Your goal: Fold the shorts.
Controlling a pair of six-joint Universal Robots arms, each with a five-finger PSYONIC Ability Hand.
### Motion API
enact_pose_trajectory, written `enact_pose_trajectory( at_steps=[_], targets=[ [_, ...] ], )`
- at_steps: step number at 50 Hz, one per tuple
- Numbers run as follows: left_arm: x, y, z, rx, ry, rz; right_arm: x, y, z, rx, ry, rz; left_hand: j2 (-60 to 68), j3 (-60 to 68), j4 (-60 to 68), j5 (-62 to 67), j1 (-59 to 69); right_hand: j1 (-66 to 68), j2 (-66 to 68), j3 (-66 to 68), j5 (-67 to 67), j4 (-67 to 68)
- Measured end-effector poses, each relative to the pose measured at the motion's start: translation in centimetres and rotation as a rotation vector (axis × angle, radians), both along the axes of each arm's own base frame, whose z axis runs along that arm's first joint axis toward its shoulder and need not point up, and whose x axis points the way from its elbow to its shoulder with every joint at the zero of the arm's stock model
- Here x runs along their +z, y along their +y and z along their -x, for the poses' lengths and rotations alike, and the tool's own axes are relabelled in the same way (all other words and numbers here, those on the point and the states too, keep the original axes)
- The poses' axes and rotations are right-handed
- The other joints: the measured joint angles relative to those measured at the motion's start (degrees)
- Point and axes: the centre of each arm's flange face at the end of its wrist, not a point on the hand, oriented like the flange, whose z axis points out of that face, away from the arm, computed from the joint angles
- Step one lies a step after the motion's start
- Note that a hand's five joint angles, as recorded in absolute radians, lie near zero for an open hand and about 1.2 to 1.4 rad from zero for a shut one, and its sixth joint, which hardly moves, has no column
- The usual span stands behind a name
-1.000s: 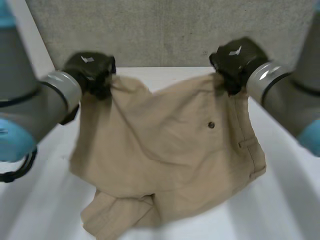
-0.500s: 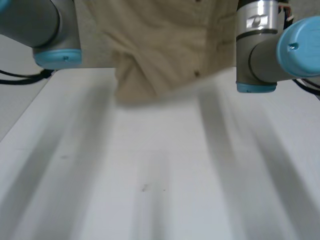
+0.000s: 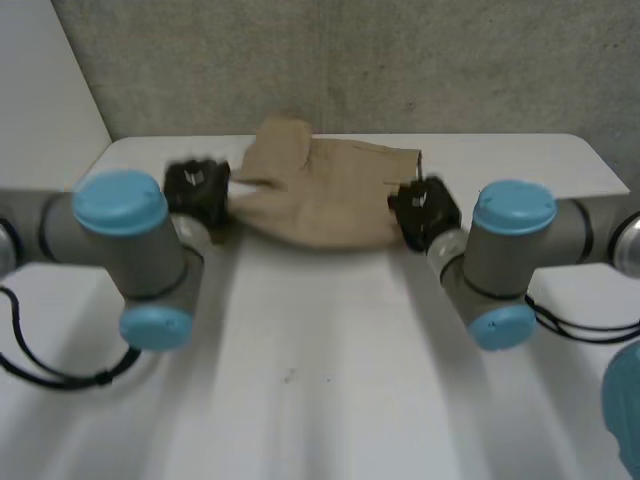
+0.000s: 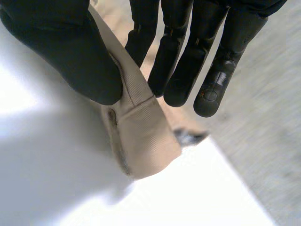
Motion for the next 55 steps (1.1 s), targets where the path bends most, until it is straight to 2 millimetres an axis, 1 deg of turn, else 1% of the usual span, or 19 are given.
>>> enact_pose_trajectory(
  at_steps=[2, 5, 7, 9, 10, 11, 12, 14, 17, 23, 28, 36, 39, 41, 42, 46, 47, 52, 55],
  targets=[
    [-2.7, 1.2, -0.1, -0.013, -0.072, -0.086, -1.5, 0.7, 0.6, -0.006, 0.065, -0.058, 0.0, 0.0, 0.0, 0.0, 0.0, 0.0, 0.0, 0.0, 0.0, 0.0],
    [-4.5, 2.7, -0.2, -0.034, -0.139, -0.159, -1.7, 1.4, 1.3, -0.023, 0.105, -0.097, -0.8, -0.6, -0.8, 0.0, 0.0, 0.0, 0.0, 0.0, 0.0, 0.0],
    [-4.8, 3.5, -0.2, -0.046, -0.165, -0.184, -1.0, 1.8, 1.7, -0.033, 0.109, -0.107, -2.8, -2.4, -2.7, -0.4, -0.4, 0.0, 0.0, 0.0, 0.0, 0.0],
    [-4.6, 4.2, -0.3, -0.055, -0.179, -0.194, -0.1, 2.2, 2.1, -0.043, 0.103, -0.112, -5.8, -5.4, -5.8, -2.3, -2.0, 0.0, 0.0, 0.0, 0.0, 0.0],
    [-4.6, 4.2, -0.3, -0.055, -0.179, -0.194, -0.1, 2.2, 2.1, -0.043, 0.103, -0.112, -5.8, -5.4, -5.8, -2.3, -2.0, 0.0, 0.0, 0.0, 0.0, 0.0],
    [-4.0, 4.9, -0.4, -0.062, -0.186, -0.197, 1.0, 2.7, 2.6, -0.053, 0.088, -0.114, -12.3, -11.7, -12.2, -9.4, -10.1, 0.0, 0.0, 0.0, 0.0, 0.0],
    [-3.9, 5.0, -0.4, -0.063, -0.186, -0.196, 1.3, 2.9, 2.7, -0.055, 0.083, -0.115, -12.3, -11.7, -12.2, -9.4, -10.1, 0.0, 0.0, 0.0, 0.0, 0.0],
    [-3.2, 5.4, -0.6, -0.064, -0.184, -0.189, 2.2, 3.4, 3.0, -0.06, 0.064, -0.116, -21.3, -20.3, -20.8, -18.0, -19.1, 0.0, 0.0, 0.0, 0.0, 0.0],
    [-2.3, 6.0, -1.0, -0.062, -0.178, -0.178, 3.4, 4.2, 3.6, -0.07, 0.032, -0.124, -24.6, -23.8, -24.6, -21.9, -21.4, 0.0, 0.0, 0.0, 0.0, 0.0],
    [-1.6, 6.6, -1.8, -0.053, -0.176, -0.174, 4.0, 5.1, 4.7, -0.087, 0.003, -0.15, -27.9, -27.1, -27.9, -25.6, -24.2, 0.0, 0.0, 0.0, 0.0, 0.0],
    [-2.1, 6.9, -2.6, -0.039, -0.187, -0.199, 3.6, 5.5, 5.3, -0.098, 0.005, -0.175, -29.3, -28.6, -29.4, -27.2, -25.6, 0.0, 0.0, 0.0, 0.0, 0.0],
    [-3.2, 7.0, -3.2, -0.048, -0.196, -0.236, 2.7, 5.9, 5.6, -0.102, 0.016, -0.203, -29.0, -28.4, -29.2, -26.8, -25.4, 0.0, 0.0, 0.0, 0.0, 0.0],
    [-3.4, 7.1, -3.2, -0.061, -0.196, -0.246, 2.5, 6.0, 5.6, -0.101, 0.018, -0.207, -26.5, -26.0, -26.4, -23.9, -22.6, 0.0, 0.0, 0.0, 0.0, 0.0],
    [-3.6, 7.2, -3.2, -0.076, -0.194, -0.253, 2.4, 6.0, 5.6, -0.101, 0.017, -0.209, -16.6, -16.2, -16.5, -14.4, -12.0, 0.0, 0.0, 0.0, 0.0, 0.0],
    [-3.6, 7.3, -3.2, -0.081, -0.194, -0.255, 2.4, 6.0, 5.6, -0.101, 0.017, -0.209, -16.6, -16.2, -16.5, -14.4, -12.0, 0.0, 0.0, 0.0, 0.0, 0.0],
    [-3.8, 7.5, -3.2, -0.105, -0.191, -0.266, 2.4, 6.0, 5.6, -0.103, 0.013, -0.212, -7.1, -6.9, -7.5, -5.5, -4.0, 0.0, 0.0, 0.0, 0.0, 0.0],
    [-3.8, 7.8, -3.1, -0.122, -0.19, -0.272, 2.4, 6.0, 5.6, -0.105, 0.01, -0.215, -1.9, -1.8, -2.1, -0.4, -0.3, 0.0, 0.0, 0.0, 0.0, 0.0],
    [-3.5, 8.3, -3.2, -0.14, -0.189, -0.275, 2.5, 6.1, 5.8, -0.11, 0.012, -0.221, -0.3, -0.4, -0.3, 0.1, -0.3, 0.0, 0.0, 0.0, 0.0, 0.0],
    [-2.3, 9.2, -3.6, -0.144, -0.194, -0.276, 2.5, 6.6, 6.2, -0.11, 0.043, -0.243, -0.2, -0.3, -0.3, 0.1, -0.3, 0.0, 0.0, 0.0, 0.0, 0.0]
  ],
)
